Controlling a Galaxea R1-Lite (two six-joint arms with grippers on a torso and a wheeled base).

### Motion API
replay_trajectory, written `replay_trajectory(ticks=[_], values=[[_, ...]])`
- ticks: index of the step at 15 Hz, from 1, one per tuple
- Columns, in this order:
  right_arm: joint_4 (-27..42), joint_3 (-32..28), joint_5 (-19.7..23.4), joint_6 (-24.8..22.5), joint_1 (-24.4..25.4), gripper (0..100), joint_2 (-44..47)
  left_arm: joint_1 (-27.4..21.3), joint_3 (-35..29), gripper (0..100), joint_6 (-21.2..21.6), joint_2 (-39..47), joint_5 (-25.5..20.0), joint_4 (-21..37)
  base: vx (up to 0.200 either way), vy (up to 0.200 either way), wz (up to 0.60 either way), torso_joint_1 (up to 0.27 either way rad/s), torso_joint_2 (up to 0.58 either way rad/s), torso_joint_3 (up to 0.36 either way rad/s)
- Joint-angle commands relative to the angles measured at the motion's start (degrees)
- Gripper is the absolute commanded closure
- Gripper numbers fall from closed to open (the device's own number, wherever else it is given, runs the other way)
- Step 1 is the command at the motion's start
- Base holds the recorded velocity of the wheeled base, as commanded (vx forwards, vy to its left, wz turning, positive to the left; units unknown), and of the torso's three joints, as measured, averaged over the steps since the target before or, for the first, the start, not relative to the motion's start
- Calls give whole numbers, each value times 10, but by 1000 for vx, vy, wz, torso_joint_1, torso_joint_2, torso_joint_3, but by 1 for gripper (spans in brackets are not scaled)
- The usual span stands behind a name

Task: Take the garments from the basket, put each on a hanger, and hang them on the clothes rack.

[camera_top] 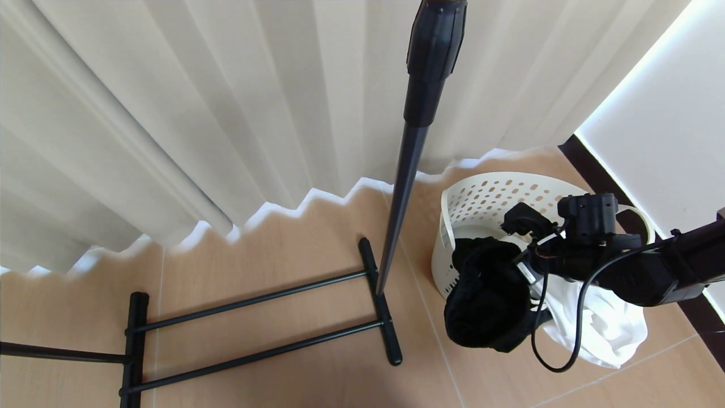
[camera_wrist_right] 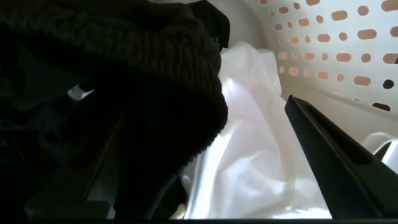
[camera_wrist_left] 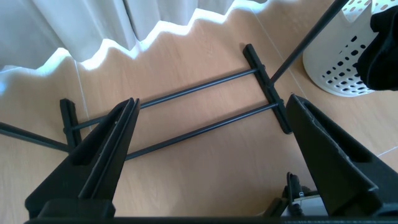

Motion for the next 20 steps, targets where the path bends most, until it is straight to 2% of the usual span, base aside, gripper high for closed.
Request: replay_trajectory(ticks=[1, 4, 5, 6, 9, 11, 15, 20], values=[[-21, -4, 5, 1, -7, 0, 34, 0, 0, 0, 0, 1, 0, 0, 0, 0, 0, 0, 0, 0], [-47, -7, 6, 1, -10, 0, 53, 0, 0, 0, 0, 1, 0, 0, 0, 0, 0, 0, 0, 0], [-53, -7, 6, 1, -10, 100, 55, 0, 0, 0, 0, 1, 0, 0, 0, 0, 0, 0, 0, 0], [-59, -12, 6, 4, -12, 100, 56, 0, 0, 0, -1, 1, 0, 0, 0, 0, 0, 0, 0, 0], [-61, -6, 7, 60, -9, 100, 44, 0, 0, 0, -1, 1, 0, 0, 0, 0, 0, 0, 0, 0], [-62, 53, 39, 106, 7, 100, -31, 0, 0, 0, -1, 1, 0, 0, 0, 0, 0, 0, 0, 0], [-88, 168, 42, 199, 101, 100, -219, 0, 0, 0, -1, 1, 1, 0, 0, 0, 0, 0, 0, 0], [-81, 233, -5, 204, 203, 100, -407, 0, 0, 0, 2, 1, 0, 0, 0, 0, 0, 0, 0, 0]])
